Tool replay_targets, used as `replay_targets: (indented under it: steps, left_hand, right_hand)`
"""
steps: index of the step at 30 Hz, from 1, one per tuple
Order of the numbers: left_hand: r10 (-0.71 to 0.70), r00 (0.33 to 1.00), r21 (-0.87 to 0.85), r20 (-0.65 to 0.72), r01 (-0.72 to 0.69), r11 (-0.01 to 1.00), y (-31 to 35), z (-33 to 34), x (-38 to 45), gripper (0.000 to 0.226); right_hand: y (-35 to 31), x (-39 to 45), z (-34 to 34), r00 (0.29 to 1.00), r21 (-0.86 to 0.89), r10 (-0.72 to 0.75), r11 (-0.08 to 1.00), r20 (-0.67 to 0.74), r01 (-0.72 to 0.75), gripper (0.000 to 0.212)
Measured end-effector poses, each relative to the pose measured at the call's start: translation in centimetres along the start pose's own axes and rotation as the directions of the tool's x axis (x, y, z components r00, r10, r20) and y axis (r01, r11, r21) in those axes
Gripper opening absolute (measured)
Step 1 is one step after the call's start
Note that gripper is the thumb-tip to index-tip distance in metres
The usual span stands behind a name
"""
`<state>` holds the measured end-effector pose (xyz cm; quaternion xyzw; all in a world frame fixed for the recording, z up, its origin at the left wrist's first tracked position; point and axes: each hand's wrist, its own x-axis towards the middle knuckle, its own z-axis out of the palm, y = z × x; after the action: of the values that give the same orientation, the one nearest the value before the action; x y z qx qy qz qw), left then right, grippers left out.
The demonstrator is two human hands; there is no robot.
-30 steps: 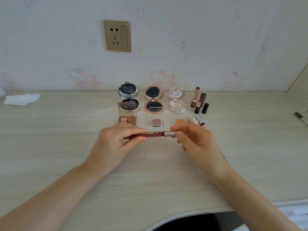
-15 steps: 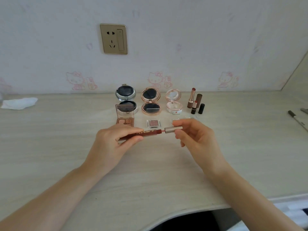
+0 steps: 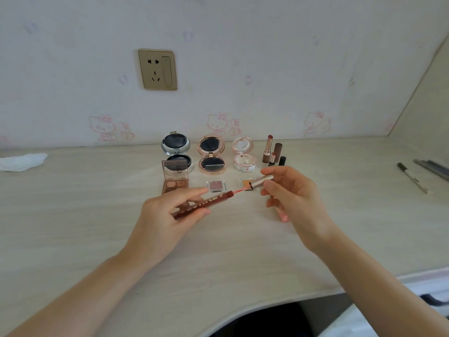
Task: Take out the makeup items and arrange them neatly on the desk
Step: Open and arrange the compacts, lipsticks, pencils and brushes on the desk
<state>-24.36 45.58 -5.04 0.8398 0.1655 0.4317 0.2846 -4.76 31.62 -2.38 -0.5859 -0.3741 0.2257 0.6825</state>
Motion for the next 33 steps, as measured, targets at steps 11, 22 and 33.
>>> replay_targets:
  steps: [11,22,33]
  left_hand:
    - [0.141,0.981,-0.199,0.132,-0.113,0.973,4.6,2.8,1.3,0.037]
    - [0.286,0.893,-0.191,0.348,-0.231,0.954,9.5,10.0,2.7,0.031]
    - [0.469,0.782,0.107,0.410,-0.552,0.827,9.7,16.1,2.7,0.022]
  right_hand:
    - [-2.4,3.1,-4.1,0.982,0.042,0.187,0.981,0.003,-0.187,0.018]
    - [-3.9,5.9,-10.8,0.955,-0.123,0.297,0.948,0.024,-0.292,0.020]
    - [-2.4,7.5,-12.0,0.956,-0.418,0.292,0.866,-0.020,-0.274,0.018]
